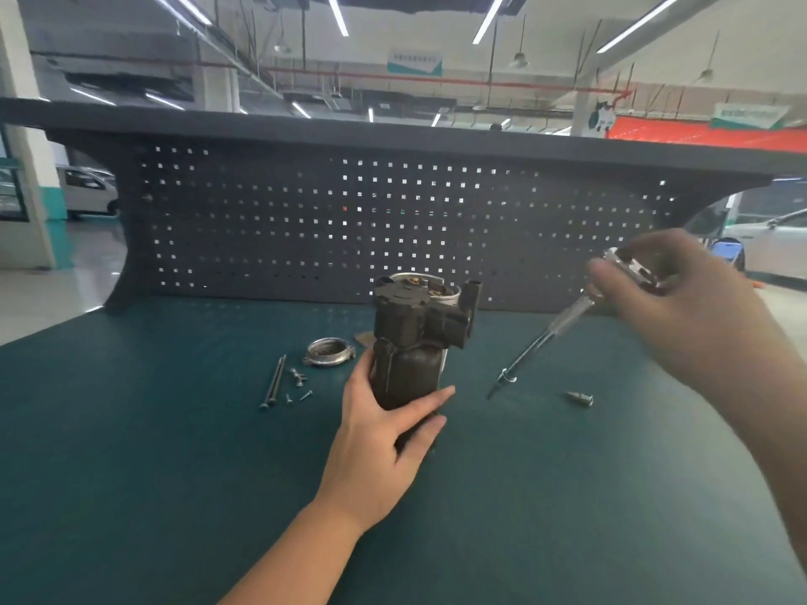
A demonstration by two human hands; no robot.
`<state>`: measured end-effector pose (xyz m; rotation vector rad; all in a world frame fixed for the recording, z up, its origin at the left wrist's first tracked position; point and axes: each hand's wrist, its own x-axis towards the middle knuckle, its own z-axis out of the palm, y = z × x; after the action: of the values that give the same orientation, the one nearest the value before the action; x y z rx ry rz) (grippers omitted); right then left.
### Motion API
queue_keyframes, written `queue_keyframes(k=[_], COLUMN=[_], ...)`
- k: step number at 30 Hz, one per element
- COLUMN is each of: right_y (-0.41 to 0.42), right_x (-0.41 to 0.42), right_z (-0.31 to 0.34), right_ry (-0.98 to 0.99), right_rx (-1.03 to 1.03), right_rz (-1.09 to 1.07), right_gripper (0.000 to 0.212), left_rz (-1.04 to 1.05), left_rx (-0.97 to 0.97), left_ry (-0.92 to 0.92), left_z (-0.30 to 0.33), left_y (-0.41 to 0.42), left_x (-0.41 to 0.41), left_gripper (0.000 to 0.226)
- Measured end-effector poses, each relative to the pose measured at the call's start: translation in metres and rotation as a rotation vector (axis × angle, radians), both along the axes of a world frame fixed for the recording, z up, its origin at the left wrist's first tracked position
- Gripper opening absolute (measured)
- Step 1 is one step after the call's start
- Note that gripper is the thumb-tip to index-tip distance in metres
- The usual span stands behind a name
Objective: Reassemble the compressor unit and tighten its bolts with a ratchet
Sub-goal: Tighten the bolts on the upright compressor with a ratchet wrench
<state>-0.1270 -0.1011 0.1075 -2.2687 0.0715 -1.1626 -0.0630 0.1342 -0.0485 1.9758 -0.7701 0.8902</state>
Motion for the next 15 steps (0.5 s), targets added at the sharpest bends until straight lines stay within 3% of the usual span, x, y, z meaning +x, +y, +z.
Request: queue_keyframes(k=[6,15], right_y=[0.001,0.035], right_x=[-0.031,-0.016], right_z=[0.035,0.047], right_ry=[-0.121,-0.074], right_rx=[0.032,-0.066], right_rz=[0.107,0.174], right_gripper=[0.028,0.032], left_rz=[0.001,-0.045], left_rx=[0.026,-0.049], left_ry=[0.033,0.039], left_z=[0.006,0.004], left_y=[0.001,-0.005], left_x=[-0.004,-0.005], left_gripper=[0.038,0.049])
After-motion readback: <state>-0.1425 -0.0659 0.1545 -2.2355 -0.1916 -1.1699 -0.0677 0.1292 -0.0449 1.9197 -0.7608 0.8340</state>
